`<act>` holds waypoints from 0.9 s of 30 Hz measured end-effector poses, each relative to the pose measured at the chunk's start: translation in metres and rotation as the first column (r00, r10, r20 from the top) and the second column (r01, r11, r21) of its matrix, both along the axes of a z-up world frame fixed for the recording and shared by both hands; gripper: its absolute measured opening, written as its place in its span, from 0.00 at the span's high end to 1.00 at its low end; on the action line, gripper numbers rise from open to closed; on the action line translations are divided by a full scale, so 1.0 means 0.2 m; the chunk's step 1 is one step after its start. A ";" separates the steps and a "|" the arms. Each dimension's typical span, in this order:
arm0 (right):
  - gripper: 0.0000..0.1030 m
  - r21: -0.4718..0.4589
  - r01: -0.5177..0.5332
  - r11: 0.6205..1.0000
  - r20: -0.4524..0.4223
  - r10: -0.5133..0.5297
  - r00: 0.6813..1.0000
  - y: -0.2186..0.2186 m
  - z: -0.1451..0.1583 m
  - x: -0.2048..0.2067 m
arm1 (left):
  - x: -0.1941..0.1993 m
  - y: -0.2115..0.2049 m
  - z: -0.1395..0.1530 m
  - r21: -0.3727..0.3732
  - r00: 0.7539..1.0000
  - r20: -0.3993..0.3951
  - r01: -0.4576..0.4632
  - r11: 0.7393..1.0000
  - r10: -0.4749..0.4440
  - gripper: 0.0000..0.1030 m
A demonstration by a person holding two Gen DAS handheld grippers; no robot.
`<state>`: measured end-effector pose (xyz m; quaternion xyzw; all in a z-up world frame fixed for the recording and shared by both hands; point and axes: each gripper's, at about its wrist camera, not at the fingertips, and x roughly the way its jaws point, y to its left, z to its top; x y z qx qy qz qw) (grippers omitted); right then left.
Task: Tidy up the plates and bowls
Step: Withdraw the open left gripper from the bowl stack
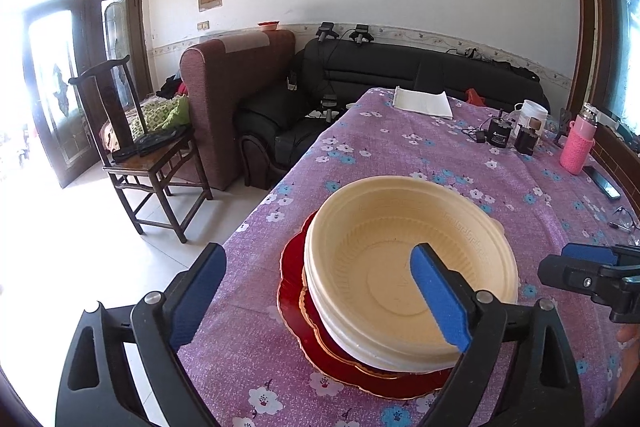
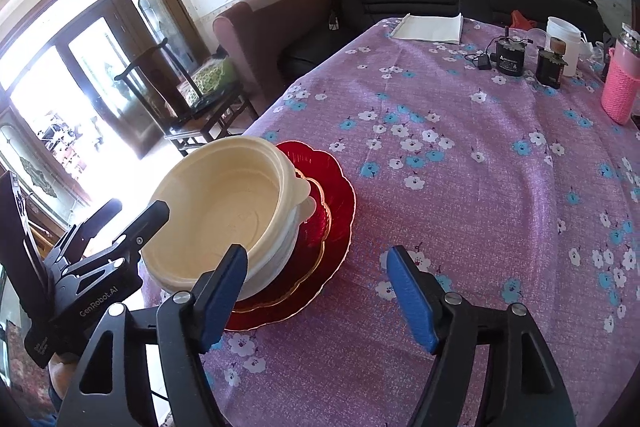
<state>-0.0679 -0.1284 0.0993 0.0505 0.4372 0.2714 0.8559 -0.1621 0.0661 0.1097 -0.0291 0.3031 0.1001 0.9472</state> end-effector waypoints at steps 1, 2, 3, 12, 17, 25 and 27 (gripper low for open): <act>0.25 -0.001 0.001 1.000 0.003 -0.001 1.000 0.00 0.00 0.00 | 0.00 0.00 0.00 0.001 1.000 0.002 -0.002 1.000 0.002 0.08; 0.25 -0.003 0.003 1.000 0.007 -0.003 1.000 -0.01 0.00 -0.01 | -0.01 0.00 0.00 0.001 1.000 0.004 -0.007 1.000 0.007 0.06; 0.25 -0.004 0.005 1.000 0.010 -0.005 1.000 -0.01 0.00 -0.02 | -0.01 0.00 0.00 0.002 1.000 0.007 -0.012 1.000 0.012 0.05; 0.21 0.003 0.014 1.000 0.080 -0.014 0.997 -0.04 -0.07 -0.11 | -0.11 0.01 -0.03 -0.021 0.995 0.085 -0.044 0.999 0.046 0.00; 0.20 0.020 0.003 1.000 0.083 -0.005 0.997 -0.07 -0.16 -0.13 | -0.20 0.02 -0.05 -0.043 0.991 0.135 -0.004 0.999 0.010 0.00; 0.20 0.057 0.028 0.998 0.028 -0.029 0.999 -0.14 -0.19 -0.06 | -0.19 0.25 -0.15 -0.292 0.989 0.056 0.146 0.945 -0.135 0.01; 0.21 0.074 0.032 0.997 0.006 -0.032 0.999 -0.14 -0.19 -0.03 | -0.15 0.35 -0.22 -0.421 0.987 0.043 0.156 0.893 -0.152 0.12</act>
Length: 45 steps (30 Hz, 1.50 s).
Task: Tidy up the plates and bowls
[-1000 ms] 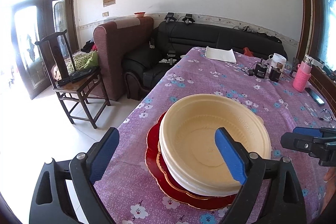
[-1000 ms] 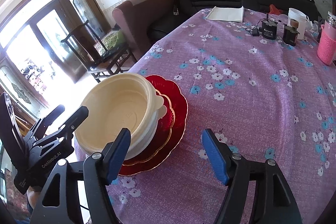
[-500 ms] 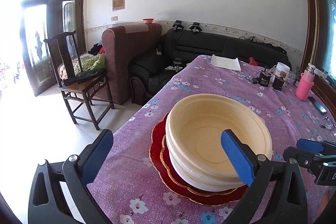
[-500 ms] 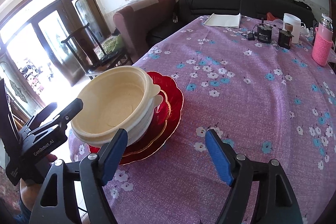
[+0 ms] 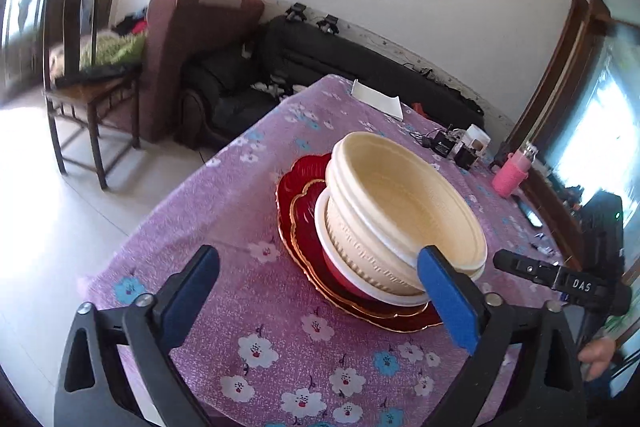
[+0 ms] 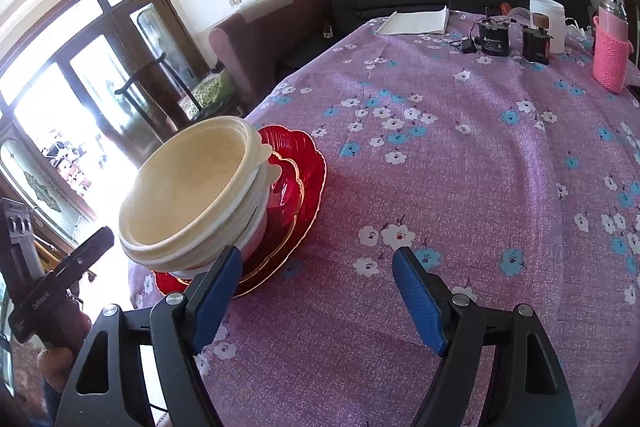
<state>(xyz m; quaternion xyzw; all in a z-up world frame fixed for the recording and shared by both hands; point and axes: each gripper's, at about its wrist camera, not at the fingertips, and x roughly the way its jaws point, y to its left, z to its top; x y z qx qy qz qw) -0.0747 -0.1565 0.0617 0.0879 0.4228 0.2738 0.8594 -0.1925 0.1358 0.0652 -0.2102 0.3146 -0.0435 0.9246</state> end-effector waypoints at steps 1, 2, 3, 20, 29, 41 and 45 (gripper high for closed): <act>0.24 0.014 -0.004 1.000 -0.017 0.004 1.000 0.00 -0.01 0.02 | 0.01 0.05 -0.02 -0.057 1.000 -0.011 0.011 0.998 -0.011 0.26; 0.27 0.022 -0.004 1.000 -0.034 0.004 0.999 0.00 -0.01 0.03 | 0.03 0.08 -0.03 -0.094 0.999 -0.022 0.025 0.995 -0.027 0.37; 0.28 0.028 0.003 1.000 -0.048 -0.002 0.999 0.00 -0.02 0.05 | 0.05 0.10 -0.03 -0.101 0.999 -0.027 0.032 0.994 -0.035 0.40; 0.45 0.064 0.033 0.997 -0.145 -0.024 0.989 0.01 -0.06 0.20 | 0.19 0.20 -0.12 -0.135 0.990 -0.107 0.075 0.988 -0.090 0.68; 0.68 0.032 0.016 0.999 -0.196 -0.010 0.981 0.09 -0.12 0.27 | 0.29 0.14 -0.16 -0.053 0.982 -0.172 0.072 0.996 -0.080 0.77; 0.87 0.050 -0.008 0.999 -0.235 0.020 0.972 0.17 -0.18 0.31 | 0.37 0.07 -0.16 0.007 0.983 -0.171 0.073 0.997 -0.071 0.88; 0.88 0.029 -0.009 1.000 -0.219 0.015 0.976 0.18 -0.16 0.30 | 0.37 0.05 -0.15 0.034 0.983 -0.172 0.065 0.997 -0.058 0.88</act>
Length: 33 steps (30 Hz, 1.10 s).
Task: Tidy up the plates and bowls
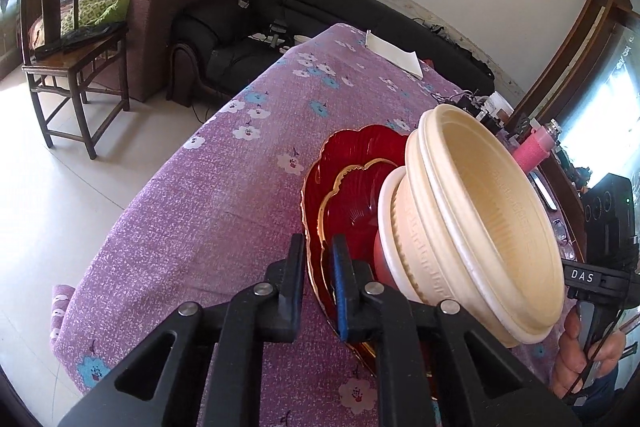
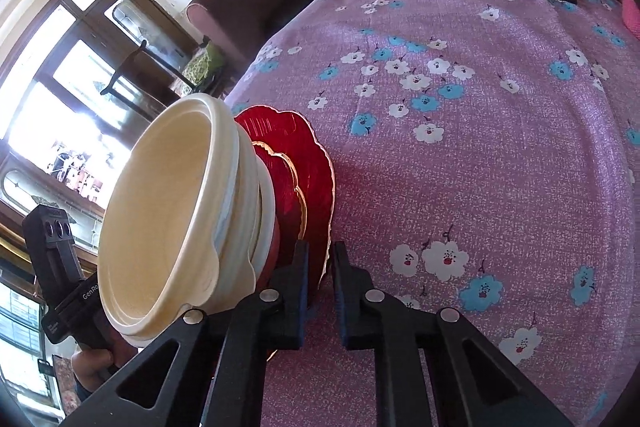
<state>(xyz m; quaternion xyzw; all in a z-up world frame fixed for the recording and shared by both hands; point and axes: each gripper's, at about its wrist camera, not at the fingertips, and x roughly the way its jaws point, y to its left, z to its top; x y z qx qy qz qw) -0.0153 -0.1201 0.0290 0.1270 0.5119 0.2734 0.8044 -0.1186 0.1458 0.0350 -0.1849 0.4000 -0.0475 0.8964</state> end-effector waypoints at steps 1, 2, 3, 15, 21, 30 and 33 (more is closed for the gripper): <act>0.87 0.003 0.001 1.000 -0.002 -0.001 1.000 0.00 0.00 0.00 | 0.00 -0.01 0.00 0.004 1.000 -0.002 0.002 1.000 -0.002 0.88; 0.87 0.005 0.003 1.000 -0.004 -0.003 1.000 -0.01 0.00 -0.01 | 0.00 -0.02 0.00 0.004 1.000 -0.003 0.004 1.000 -0.004 0.88; 0.87 0.004 0.006 1.000 -0.001 -0.006 1.000 -0.02 0.01 -0.01 | 0.01 -0.03 0.01 0.007 1.000 -0.004 0.005 1.000 -0.005 0.88; 0.87 0.029 0.100 0.995 0.027 -0.100 0.995 -0.30 0.08 -0.02 | 0.14 -0.34 0.09 0.035 0.997 -0.001 0.082 0.996 -0.082 0.88; 0.88 0.029 0.196 0.980 0.050 -0.197 0.979 -0.60 0.13 -0.05 | 0.25 -0.66 0.08 0.020 0.987 -0.019 0.162 0.987 -0.162 0.88; 0.88 0.022 0.363 0.931 0.043 -0.364 0.930 -1.05 0.13 -0.18 | 0.36 -1.12 0.01 0.041 0.953 -0.071 0.297 0.954 -0.294 0.88; 0.88 0.027 0.402 0.915 0.034 -0.403 0.914 -1.16 0.10 -0.19 | 0.38 -1.21 -0.02 0.055 0.945 -0.090 0.320 0.946 -0.314 0.88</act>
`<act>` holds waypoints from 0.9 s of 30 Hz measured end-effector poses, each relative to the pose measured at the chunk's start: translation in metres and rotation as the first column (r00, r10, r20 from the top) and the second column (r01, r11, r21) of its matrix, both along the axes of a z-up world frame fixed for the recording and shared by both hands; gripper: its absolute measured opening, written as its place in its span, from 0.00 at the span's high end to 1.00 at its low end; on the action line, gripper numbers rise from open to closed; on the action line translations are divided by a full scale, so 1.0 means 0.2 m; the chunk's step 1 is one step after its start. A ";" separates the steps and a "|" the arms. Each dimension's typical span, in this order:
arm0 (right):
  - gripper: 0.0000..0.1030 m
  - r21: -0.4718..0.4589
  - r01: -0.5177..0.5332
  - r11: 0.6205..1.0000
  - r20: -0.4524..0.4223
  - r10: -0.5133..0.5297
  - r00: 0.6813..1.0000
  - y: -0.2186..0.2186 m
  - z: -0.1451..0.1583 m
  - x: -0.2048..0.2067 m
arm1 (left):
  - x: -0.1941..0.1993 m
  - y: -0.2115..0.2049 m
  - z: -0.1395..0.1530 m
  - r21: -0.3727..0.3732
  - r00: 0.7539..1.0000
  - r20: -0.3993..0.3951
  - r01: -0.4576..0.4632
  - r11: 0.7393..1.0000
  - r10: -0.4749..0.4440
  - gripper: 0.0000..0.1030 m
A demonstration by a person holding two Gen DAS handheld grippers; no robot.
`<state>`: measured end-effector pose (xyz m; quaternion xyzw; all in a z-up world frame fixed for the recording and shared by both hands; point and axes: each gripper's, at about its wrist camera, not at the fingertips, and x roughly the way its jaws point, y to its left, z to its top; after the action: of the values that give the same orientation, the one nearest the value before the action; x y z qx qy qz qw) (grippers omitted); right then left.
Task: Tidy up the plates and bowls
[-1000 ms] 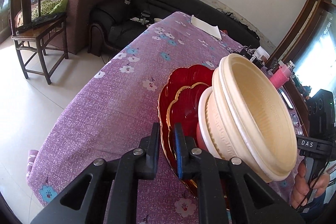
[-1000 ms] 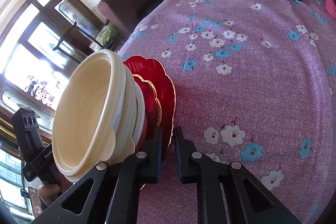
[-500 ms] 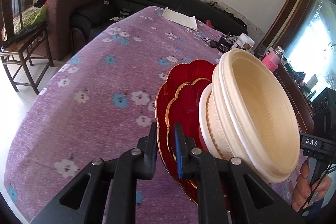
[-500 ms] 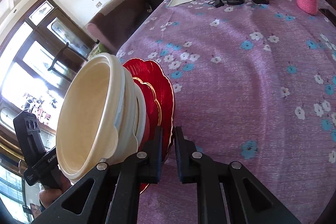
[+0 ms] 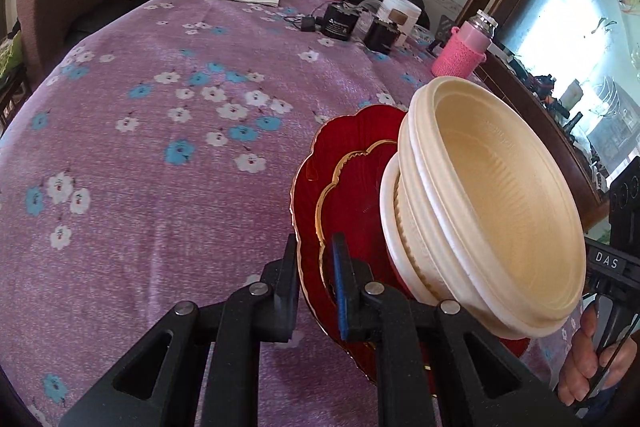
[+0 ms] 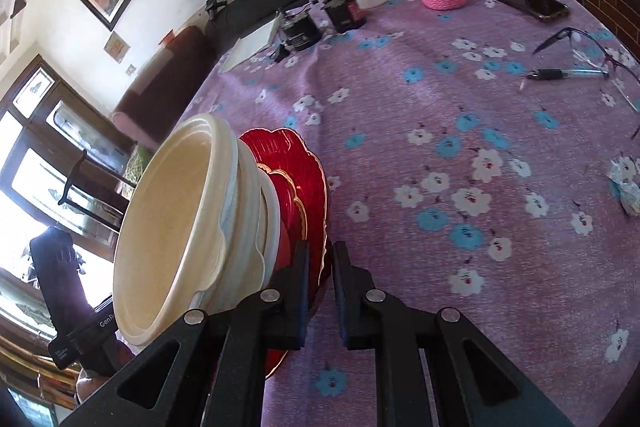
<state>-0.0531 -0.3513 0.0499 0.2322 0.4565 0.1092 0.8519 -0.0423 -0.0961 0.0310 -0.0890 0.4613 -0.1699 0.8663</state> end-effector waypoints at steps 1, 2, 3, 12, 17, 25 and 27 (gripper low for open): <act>0.88 0.000 0.010 1.000 -0.001 -0.010 1.000 -0.02 -0.01 0.00 | 0.00 -0.03 -0.01 0.006 1.000 -0.004 0.005 1.000 -0.005 0.88; 0.88 -0.001 0.020 1.000 -0.004 -0.020 1.000 -0.04 -0.01 -0.01 | 0.00 -0.05 -0.02 0.013 1.000 -0.004 0.009 1.000 -0.009 0.86; 0.88 -0.004 0.027 1.000 -0.006 -0.027 1.000 -0.05 -0.02 -0.01 | -0.01 -0.06 -0.01 0.024 1.000 0.009 0.008 1.000 -0.009 0.86; 0.86 0.047 0.018 0.999 -0.025 -0.017 1.000 -0.11 -0.09 -0.02 | -0.04 -0.05 0.00 0.014 0.999 0.040 0.006 1.000 -0.007 0.70; 0.85 0.029 0.021 0.999 0.000 -0.021 1.000 -0.12 -0.07 -0.07 | -0.08 0.00 0.02 0.011 0.998 0.062 -0.005 1.000 0.004 0.50; 0.80 -0.095 0.131 0.987 0.100 -0.121 0.988 -0.17 0.03 -0.23 | -0.31 0.09 0.08 0.061 0.978 0.205 -0.058 0.996 0.044 0.31; 0.80 -0.119 0.167 0.979 0.141 -0.150 0.978 -0.17 0.05 -0.28 | -0.38 0.08 0.08 0.075 0.968 0.250 -0.050 0.996 0.030 0.29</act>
<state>-0.1085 -0.3848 0.0608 0.2042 0.3854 0.0258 0.8995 -0.1192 -0.0794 0.0480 -0.0410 0.3538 -0.1435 0.9234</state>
